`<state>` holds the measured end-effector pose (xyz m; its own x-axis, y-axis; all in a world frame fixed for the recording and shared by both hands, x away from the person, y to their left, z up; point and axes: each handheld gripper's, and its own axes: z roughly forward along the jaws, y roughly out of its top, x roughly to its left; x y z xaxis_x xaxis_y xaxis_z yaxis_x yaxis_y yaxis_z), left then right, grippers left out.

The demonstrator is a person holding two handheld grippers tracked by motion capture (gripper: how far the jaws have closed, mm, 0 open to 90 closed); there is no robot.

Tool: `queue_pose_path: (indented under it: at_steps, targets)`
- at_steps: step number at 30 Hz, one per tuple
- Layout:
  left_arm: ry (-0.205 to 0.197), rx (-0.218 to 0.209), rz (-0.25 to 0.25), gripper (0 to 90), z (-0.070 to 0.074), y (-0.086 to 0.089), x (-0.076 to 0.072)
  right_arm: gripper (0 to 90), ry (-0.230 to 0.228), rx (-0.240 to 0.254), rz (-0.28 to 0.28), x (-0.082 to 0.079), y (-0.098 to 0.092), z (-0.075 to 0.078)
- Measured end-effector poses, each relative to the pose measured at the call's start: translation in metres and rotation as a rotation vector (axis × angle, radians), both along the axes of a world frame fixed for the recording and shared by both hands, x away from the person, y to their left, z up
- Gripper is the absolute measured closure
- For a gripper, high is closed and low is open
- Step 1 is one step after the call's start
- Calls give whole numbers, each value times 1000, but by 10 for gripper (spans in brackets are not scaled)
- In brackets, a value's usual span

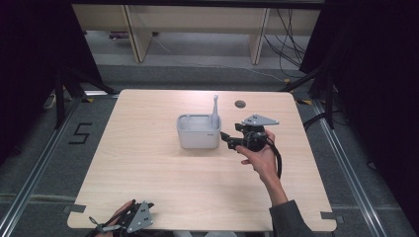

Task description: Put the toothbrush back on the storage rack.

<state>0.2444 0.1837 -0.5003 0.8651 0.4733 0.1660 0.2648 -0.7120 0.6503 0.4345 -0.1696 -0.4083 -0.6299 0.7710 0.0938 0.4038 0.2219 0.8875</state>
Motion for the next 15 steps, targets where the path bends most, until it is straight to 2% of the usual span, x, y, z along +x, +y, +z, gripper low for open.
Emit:
queue_pose_path:
  at_steps: [1,2,4,5,6,7,9,10,11,13,15]
  targets:
    - [1,-1,2,152,0,0,0,327,16,2,1,-1,0,0]
    - [-2,2,4,152,0,0,0,327,6,-9,3,-2,-1,-1]
    - [-2,3,7,153,0,0,0,326,39,3,2,-5,-1,-2]
    - [-1,3,8,152,0,0,0,325,6,-4,8,-3,-2,-4]
    - [-2,5,8,152,0,0,1,325,15,3,13,-3,-2,-4]
    - [1,-1,7,152,0,0,1,325,5,-13,14,-3,-4,-4]
    - [-1,13,5,152,0,0,2,325,26,9,7,-5,-2,-6]
    - [6,11,12,152,0,0,2,324,8,-6,24,-3,-3,-7]
    - [2,9,9,152,0,-1,3,324,29,7,14,-5,-2,-8]
    - [8,11,10,152,0,-1,3,324,27,-8,14,-6,-3,-9]
    - [8,11,11,153,-1,0,3,324,33,1,23,-6,-3,-10]
